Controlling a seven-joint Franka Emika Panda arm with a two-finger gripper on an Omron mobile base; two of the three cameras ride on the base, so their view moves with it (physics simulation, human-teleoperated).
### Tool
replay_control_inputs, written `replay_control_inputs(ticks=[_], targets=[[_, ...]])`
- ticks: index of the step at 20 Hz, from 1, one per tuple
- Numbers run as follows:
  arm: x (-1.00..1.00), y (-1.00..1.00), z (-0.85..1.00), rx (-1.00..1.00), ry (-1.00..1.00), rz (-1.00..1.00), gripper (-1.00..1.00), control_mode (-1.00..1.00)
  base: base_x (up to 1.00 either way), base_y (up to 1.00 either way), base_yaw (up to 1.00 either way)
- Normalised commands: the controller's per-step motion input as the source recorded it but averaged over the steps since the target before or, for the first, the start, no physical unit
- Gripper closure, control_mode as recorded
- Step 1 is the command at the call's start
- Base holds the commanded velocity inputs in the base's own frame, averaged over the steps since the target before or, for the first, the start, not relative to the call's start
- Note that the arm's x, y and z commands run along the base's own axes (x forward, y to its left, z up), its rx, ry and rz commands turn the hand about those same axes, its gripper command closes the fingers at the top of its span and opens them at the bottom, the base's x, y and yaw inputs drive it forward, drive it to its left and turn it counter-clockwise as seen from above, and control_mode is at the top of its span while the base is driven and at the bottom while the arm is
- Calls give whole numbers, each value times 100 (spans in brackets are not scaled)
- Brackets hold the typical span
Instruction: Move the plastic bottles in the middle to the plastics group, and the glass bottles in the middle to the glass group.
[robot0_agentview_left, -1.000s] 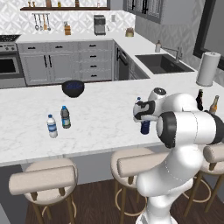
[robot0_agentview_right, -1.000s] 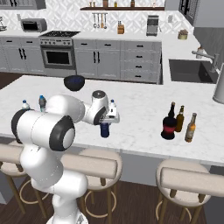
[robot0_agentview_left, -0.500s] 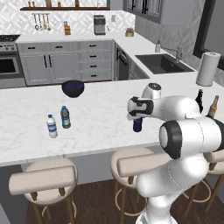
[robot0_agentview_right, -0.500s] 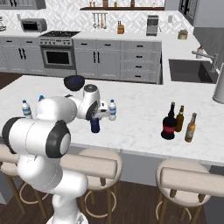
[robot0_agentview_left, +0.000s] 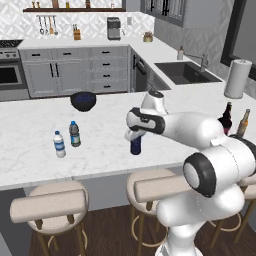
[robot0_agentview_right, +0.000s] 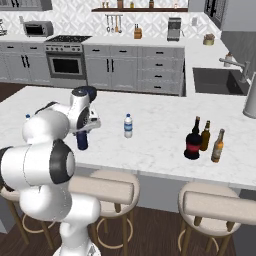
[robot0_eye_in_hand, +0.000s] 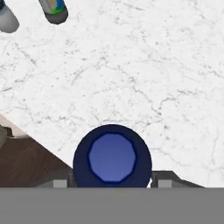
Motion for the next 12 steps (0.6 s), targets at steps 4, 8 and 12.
replay_control_inputs(ticks=[4,8,12], targets=[[-17,100,1,0,2,30,100,-100,0,0,0],[0,83,0,0,0,27,100,-100,0,0,0],[10,41,0,0,0,9,100,-100,0,0,0]])
